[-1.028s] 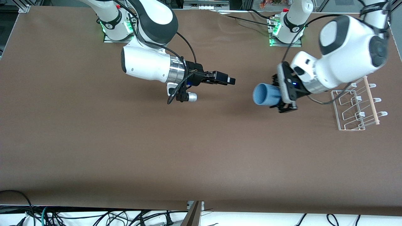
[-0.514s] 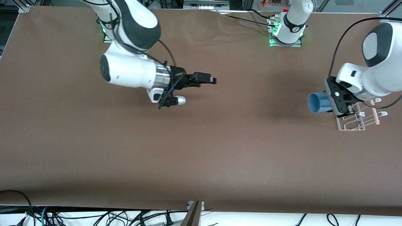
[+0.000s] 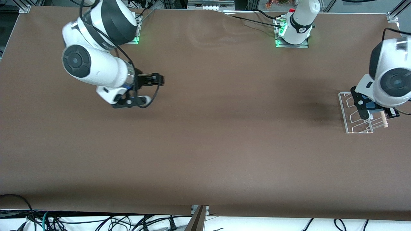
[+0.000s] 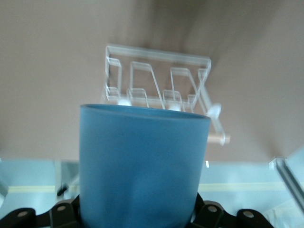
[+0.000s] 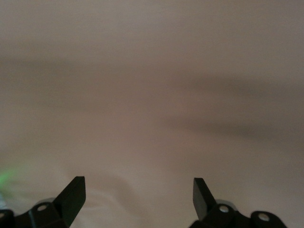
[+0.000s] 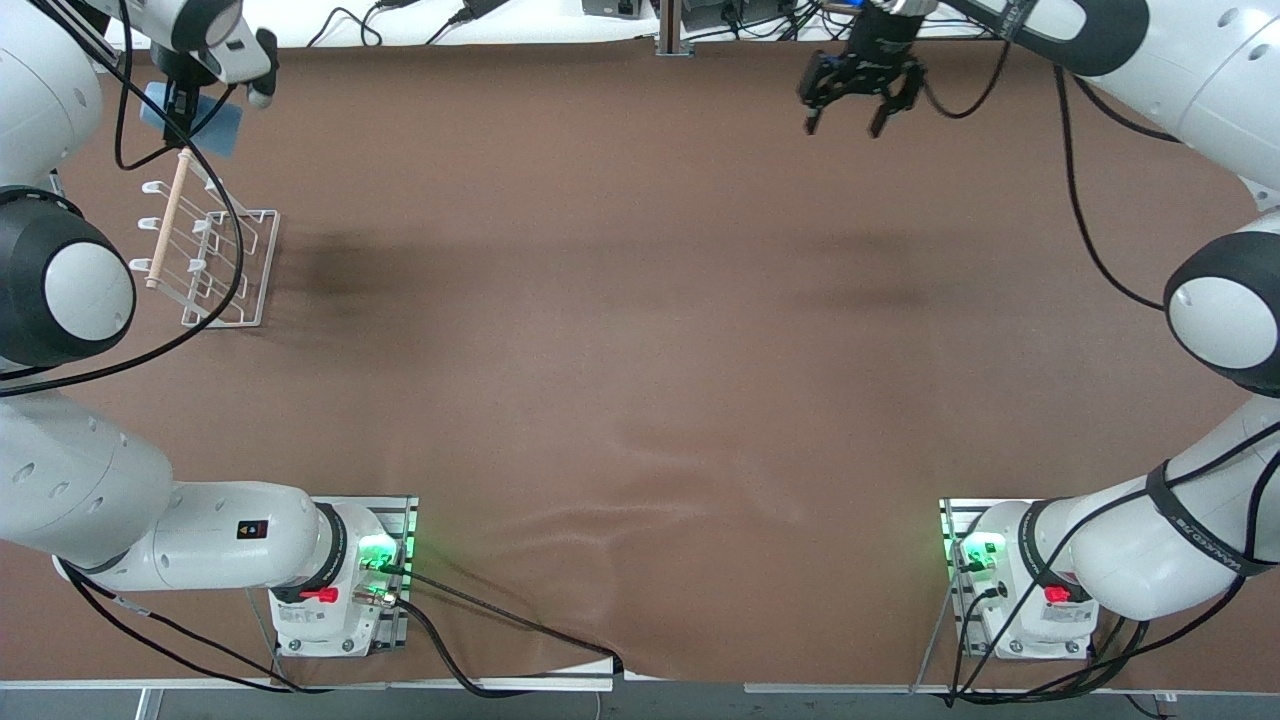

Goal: Transfer cup to left arm and place on rack
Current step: 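Carry the cup to the rack with the left gripper while the right withdraws, then hang the cup onto a rack hook with the left gripper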

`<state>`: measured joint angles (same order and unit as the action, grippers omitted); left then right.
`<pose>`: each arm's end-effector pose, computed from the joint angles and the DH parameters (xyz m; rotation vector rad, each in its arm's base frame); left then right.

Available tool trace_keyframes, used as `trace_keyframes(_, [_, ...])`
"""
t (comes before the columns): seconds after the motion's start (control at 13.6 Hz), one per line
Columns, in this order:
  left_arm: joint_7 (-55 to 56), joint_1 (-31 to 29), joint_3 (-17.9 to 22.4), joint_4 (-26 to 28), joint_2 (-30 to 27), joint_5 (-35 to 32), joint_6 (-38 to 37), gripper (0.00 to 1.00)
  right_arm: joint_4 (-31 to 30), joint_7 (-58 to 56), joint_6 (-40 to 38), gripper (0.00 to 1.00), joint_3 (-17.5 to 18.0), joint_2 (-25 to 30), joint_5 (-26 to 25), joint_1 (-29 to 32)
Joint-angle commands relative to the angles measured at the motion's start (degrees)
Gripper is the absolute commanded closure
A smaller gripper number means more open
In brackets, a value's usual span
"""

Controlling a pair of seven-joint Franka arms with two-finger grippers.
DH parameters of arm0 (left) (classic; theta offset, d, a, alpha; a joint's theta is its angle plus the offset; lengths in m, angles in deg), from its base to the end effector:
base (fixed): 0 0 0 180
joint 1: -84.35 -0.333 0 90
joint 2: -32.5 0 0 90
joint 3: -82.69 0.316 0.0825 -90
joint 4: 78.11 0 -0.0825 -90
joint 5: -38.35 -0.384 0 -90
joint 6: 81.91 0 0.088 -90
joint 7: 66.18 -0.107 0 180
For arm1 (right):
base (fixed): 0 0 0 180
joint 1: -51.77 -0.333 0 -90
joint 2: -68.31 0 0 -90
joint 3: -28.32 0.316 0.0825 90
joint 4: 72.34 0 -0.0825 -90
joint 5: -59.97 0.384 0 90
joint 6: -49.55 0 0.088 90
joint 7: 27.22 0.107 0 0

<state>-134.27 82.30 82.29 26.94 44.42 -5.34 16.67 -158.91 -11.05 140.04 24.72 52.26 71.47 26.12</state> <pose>0.5849 0.0811 0.4180 -1.9636 1.6645 0.9026 0.5681 0.2575 0.4894 -3.0108 -0.1208 0.3920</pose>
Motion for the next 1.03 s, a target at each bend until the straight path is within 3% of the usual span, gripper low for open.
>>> trace_keyframes(0.0, [2.2, -1.6, -1.1, 7.2, -2.1, -10.1, -0.6, 1.00, -0.7, -1.1, -2.7, 0.00, -6.4, 3.6, -4.4, -0.3])
trace_keyframes(0.29, [10.4, -2.8, -3.4, 21.9, -7.4, -24.2, -0.1, 1.00, 3.3, -10.7, -8.1, 0.00, -16.5, 4.6, -5.7, -0.1])
trace_keyframes(0.44, [13.6, -2.8, -3.8, 27.6, -9.2, -27.3, -0.1, 1.00, 3.5, -11.2, -8.2, 0.00, -16.0, 6.4, -7.3, 3.5])
trace_keyframes(0.51, [14.4, -2.8, -4.0, 29.2, -9.4, -28.3, -0.1, 1.00, 3.7, -11.2, -8.3, 0.00, -13.8, 7.9, -7.4, 7.1])
trace_keyframes(0.59, [14.5, -2.8, -4.2, 30.5, -9.9, -29.9, -0.2, 1.00, 3.7, -11.1, -8.3, 0.00, -9.4, 9.4, -7.6, 12.5])
trace_keyframes(0.73, [14.9, -2.8, -4.3, 32.9, -10.1, -31.7, -0.3, 1.00, 1.6, -10.5, -9.0, 0.00, 1.7, 12.7, -12.9, 21.9])
trace_keyframes(0.81, [16.1, -2.8, -4.3, 34.2, -10.2, -32.8, -0.3, 1.00, -2.0, -9.3, -7.7, 0.00, 4.9, 15.1, -14.6, 25.1])
trace_keyframes(0.95, [20.3, -2.7, -4.4, 37.2, -10.4, -35.6, -0.3, 1.00, -10.7, -9.0, 2.1, 0.00, 6.8, 19.4, -14.2, 29.0])
